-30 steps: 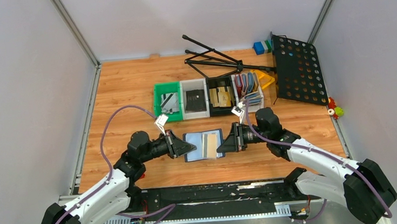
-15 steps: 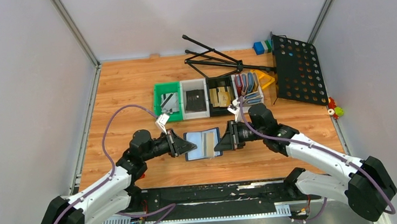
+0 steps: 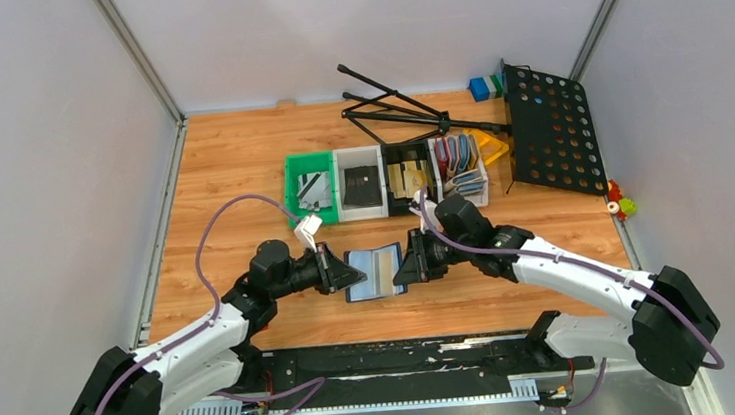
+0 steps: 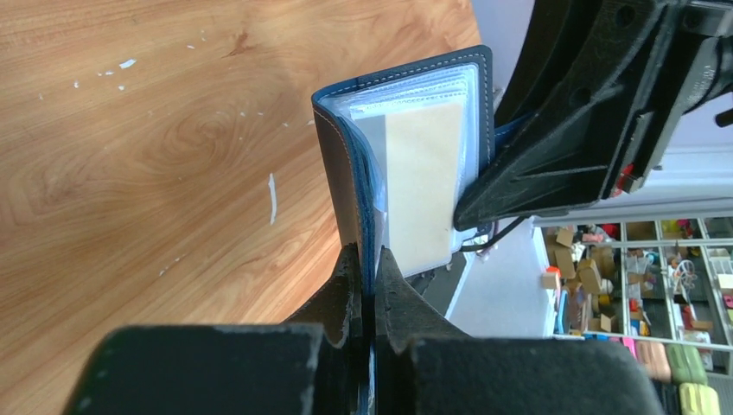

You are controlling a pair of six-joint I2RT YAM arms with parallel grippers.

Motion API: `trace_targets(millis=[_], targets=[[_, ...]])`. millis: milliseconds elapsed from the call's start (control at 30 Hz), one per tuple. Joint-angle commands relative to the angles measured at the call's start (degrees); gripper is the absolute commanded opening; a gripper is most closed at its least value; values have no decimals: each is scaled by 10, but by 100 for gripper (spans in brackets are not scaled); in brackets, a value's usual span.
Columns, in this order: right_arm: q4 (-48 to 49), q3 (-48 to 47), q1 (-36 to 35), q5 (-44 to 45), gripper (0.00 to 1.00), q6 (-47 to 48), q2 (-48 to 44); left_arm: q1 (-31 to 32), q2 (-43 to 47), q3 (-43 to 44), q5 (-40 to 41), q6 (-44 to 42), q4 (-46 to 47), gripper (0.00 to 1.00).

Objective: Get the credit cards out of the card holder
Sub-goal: Remove the credit card from the card holder.

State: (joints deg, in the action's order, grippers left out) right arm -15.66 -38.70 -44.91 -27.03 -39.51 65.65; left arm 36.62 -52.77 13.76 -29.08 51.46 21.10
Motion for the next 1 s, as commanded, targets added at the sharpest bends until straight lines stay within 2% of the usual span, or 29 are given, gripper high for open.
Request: trace_targets(millis=[0,133,400,600,900,967], targets=[[6,-42,-22,34,5,11,18,6,-15,15,2,-22,25,0],[-24,-76,-48,66,0,17,46,10,-36,16,8,-30,26,0],[-85,-136,-100,162,0,28,89,14,-94,22,40,-49,3,0],[-148,-198,-139,256,0,40,153,15,-179,16,35,-43,47,0],[-167,-192,-140,299,0,45,154,16,-197,15,55,-58,32,0],[-164,-182,-138,298,0,42,151,15,-198,17,52,-59,25,3]])
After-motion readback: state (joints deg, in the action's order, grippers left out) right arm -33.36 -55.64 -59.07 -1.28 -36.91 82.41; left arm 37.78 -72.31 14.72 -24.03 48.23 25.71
